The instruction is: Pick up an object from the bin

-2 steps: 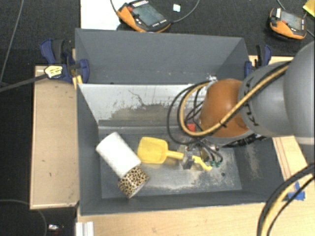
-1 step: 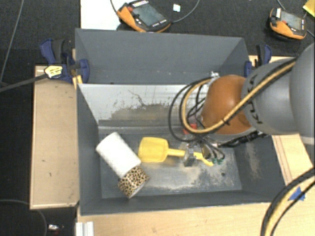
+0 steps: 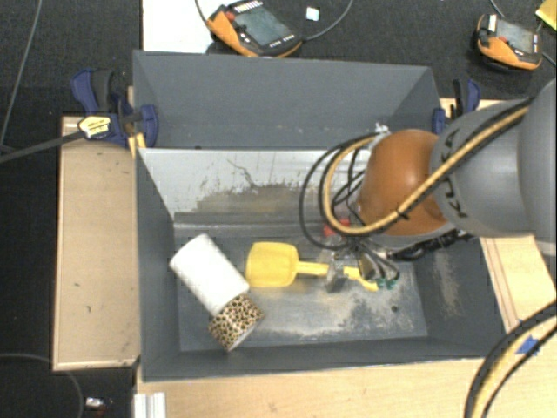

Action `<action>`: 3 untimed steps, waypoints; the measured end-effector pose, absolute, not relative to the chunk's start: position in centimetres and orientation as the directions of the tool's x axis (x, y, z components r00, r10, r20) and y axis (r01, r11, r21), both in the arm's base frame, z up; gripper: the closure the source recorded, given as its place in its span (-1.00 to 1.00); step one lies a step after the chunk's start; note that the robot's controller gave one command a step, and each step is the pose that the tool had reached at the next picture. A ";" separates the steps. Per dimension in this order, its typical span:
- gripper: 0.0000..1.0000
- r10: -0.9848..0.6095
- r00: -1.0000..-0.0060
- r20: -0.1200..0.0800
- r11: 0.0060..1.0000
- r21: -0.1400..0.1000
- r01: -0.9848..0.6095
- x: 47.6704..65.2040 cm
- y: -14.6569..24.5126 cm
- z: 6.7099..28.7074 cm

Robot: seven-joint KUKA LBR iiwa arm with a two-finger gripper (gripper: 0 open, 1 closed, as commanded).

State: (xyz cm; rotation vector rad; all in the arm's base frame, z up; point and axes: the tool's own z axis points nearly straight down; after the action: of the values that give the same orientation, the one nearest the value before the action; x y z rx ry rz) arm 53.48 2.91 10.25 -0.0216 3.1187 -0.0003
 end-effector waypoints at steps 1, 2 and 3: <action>1.00 -0.016 -1.000 -0.024 1.000 -0.001 -0.016 53.5 2.9 10.9; 1.00 -0.019 -1.000 -0.019 1.000 0.000 -0.019 53.4 2.9 12.9; 1.00 -0.022 -0.999 -0.026 1.000 0.000 -0.022 53.5 2.9 15.2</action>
Offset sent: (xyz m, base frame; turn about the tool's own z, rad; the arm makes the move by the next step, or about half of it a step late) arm 0.0001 0.0000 0.0505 -0.0009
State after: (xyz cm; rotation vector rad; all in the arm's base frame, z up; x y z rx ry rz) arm 53.51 2.90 15.22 -0.0336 3.1159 0.0002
